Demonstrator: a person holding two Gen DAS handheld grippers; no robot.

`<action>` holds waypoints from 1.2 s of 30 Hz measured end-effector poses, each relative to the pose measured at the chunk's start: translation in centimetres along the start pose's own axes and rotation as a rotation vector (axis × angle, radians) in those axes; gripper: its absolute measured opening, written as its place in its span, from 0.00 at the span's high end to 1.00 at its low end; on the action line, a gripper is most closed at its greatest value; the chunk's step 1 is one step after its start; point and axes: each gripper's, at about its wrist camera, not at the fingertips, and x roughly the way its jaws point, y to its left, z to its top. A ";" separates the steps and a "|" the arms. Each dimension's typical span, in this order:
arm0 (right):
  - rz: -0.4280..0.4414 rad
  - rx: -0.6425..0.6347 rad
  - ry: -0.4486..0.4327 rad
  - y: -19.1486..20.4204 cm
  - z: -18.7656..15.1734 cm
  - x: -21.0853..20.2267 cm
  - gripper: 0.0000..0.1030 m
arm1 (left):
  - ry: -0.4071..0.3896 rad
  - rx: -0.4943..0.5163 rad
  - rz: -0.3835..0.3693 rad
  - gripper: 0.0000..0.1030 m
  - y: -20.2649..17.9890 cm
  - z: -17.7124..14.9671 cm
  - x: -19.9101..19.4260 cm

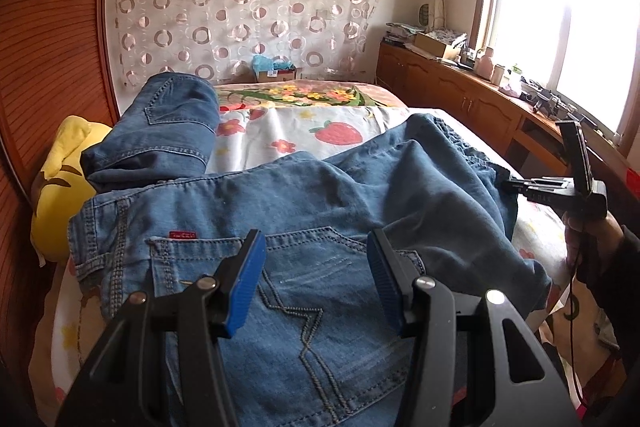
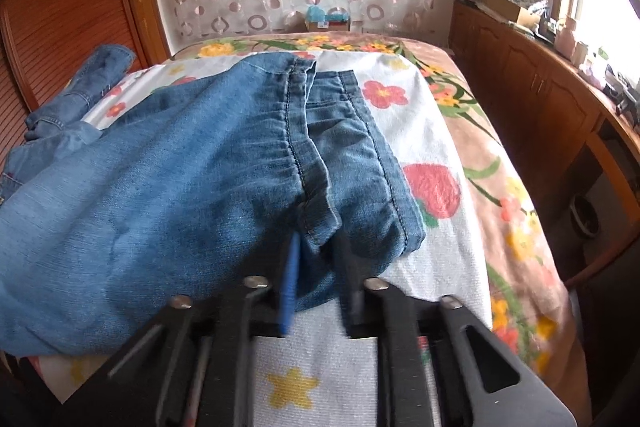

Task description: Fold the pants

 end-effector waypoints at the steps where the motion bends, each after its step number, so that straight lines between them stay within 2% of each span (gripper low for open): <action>1: 0.013 0.001 -0.008 -0.1 0.1 -0.2 0.95 | 0.001 0.001 0.001 0.50 0.0 0.0 0.0; 7: -0.029 0.014 -0.125 -1.0 1.1 -3.4 0.98 | 0.008 -0.005 0.003 0.50 0.2 -0.3 0.1; 11: -0.078 0.070 -0.185 -3.8 1.9 -5.8 0.98 | 0.008 -0.007 0.006 0.50 0.3 -0.4 -0.1; 16: -0.076 0.111 -0.149 -6.1 1.6 -5.7 0.98 | 0.001 -0.015 0.002 0.50 0.4 -0.4 -0.1; 20: -0.082 0.081 -0.104 -5.3 1.0 -4.5 0.98 | -0.003 -0.024 -0.001 0.50 0.3 -0.5 -0.2; 26: -0.058 0.085 -0.102 -4.7 0.7 -4.3 0.98 | 0.002 -0.019 0.004 0.50 -0.1 -0.5 -0.2; 32: 0.001 0.076 -0.147 -3.5 1.6 -6.0 0.98 | -0.003 -0.013 0.003 0.50 -0.2 -0.5 -0.6; 36: 0.067 0.022 -0.197 -0.7 2.9 -8.2 0.98 | -0.013 -0.015 0.001 0.50 0.1 -0.3 -1.2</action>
